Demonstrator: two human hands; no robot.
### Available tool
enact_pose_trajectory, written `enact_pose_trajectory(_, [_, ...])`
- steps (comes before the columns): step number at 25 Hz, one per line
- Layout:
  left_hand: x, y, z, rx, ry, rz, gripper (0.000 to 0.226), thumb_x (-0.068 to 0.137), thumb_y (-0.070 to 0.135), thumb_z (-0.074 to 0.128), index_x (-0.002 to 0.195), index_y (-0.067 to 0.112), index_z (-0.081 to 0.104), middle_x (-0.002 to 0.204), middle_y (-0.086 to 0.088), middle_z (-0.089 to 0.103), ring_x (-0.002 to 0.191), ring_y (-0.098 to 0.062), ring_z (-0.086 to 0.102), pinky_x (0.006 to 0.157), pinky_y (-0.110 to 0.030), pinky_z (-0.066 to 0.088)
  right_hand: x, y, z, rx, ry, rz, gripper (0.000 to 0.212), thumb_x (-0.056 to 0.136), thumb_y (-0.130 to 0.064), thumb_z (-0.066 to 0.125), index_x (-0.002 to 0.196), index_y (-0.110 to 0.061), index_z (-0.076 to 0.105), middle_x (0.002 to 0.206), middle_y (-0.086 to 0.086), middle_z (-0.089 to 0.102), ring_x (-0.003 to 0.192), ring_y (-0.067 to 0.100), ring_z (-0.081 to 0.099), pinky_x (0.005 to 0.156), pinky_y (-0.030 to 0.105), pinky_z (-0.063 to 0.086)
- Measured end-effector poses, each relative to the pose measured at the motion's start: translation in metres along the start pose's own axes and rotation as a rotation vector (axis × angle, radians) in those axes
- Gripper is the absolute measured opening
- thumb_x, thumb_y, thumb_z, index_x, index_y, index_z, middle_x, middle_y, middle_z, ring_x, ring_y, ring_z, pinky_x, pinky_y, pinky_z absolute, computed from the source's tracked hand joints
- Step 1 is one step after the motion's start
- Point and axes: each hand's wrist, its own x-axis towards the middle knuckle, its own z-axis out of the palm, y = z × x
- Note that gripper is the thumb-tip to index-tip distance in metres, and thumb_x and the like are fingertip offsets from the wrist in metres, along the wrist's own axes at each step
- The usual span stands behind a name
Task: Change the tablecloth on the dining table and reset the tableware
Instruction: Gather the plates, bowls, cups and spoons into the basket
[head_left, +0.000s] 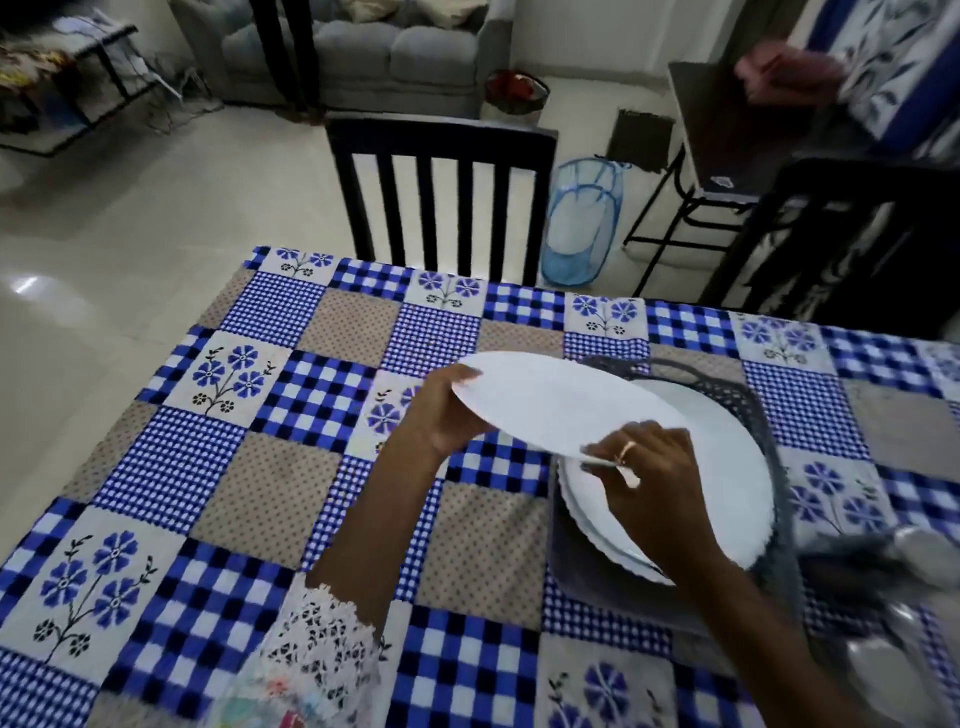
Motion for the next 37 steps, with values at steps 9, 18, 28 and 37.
enact_pose_trajectory(9, [0.029,-0.146,0.084,-0.107,0.251,-0.098,0.037,0.082,-0.01,0.028,0.105,0.003,0.054,0.092,-0.009,0.067,0.088,-0.028,0.057,0.076,-0.036,0.05,-0.119,0.121,-0.028,-0.183,-0.101,0.373,0.012,0.064,-0.001,0.063,0.064,-0.012,0.061,0.066,0.0,0.06,0.065,0.024,0.058,0.063,0.033,0.035])
enact_pose_trajectory(18, [0.045,-0.163,0.119,0.071,0.721,-0.185,0.04,0.095,0.015,0.048,0.132,0.002,0.048,0.137,-0.012,0.05,0.112,-0.03,0.054,0.091,-0.035,0.043,-0.148,0.146,-0.047,0.045,-0.257,0.507,0.035,0.07,0.016,0.057,0.095,-0.004,0.073,0.105,0.015,0.069,0.103,0.031,0.062,0.094,0.045,0.049])
enact_pose_trajectory(28, [0.074,-0.209,0.174,0.403,0.887,-0.1,0.07,0.087,0.033,0.059,0.145,0.007,0.029,0.15,-0.013,0.029,0.135,-0.031,0.035,0.109,-0.044,0.033,-0.149,0.237,-0.128,0.481,0.616,1.534,0.031,0.094,-0.01,0.052,0.122,0.002,0.057,0.126,0.02,0.058,0.111,0.031,0.057,0.09,0.037,0.046])
enact_pose_trajectory(37, [0.057,-0.3,0.256,0.779,0.153,-0.115,0.091,0.051,0.06,0.075,0.129,0.021,0.047,0.129,-0.008,0.057,0.112,-0.025,0.059,0.097,-0.045,0.049,-0.152,0.233,-0.126,0.758,-0.259,1.602,0.09,0.068,-0.064,0.068,0.132,-0.005,0.047,0.132,0.014,0.055,0.12,0.029,0.052,0.083,0.035,0.044])
